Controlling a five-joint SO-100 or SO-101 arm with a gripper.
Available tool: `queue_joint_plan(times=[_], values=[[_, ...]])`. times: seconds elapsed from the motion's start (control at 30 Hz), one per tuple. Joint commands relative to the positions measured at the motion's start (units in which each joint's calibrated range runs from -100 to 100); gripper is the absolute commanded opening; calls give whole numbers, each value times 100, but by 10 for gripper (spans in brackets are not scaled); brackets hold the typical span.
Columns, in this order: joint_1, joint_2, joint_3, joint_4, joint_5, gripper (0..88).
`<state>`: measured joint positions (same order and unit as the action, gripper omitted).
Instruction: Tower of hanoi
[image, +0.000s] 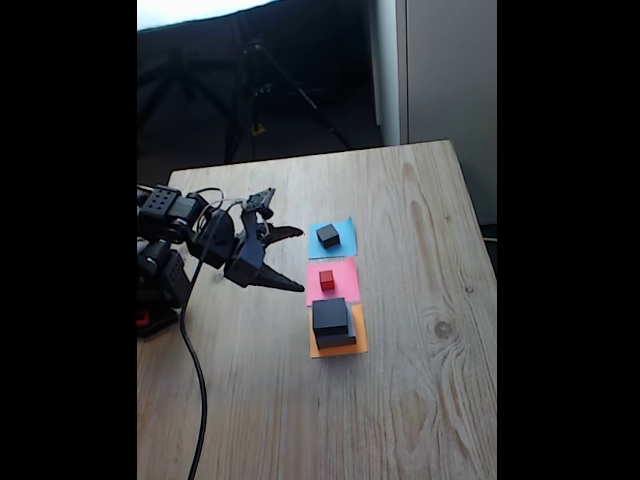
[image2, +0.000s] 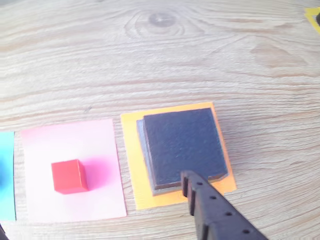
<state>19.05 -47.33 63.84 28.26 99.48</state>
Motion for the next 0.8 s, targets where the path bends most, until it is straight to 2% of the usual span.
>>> queue_joint_plan(times=[0.0,0.1,0.23,0.3,0.77], values=[[-355,-180,243,-297,52,489],[-614,-104,770,-888,52,489],[-798,153,1825,-2426,52,484],[-906,266,2143,-2863,52,484],[-998,1251,2516,-4538,52,464]])
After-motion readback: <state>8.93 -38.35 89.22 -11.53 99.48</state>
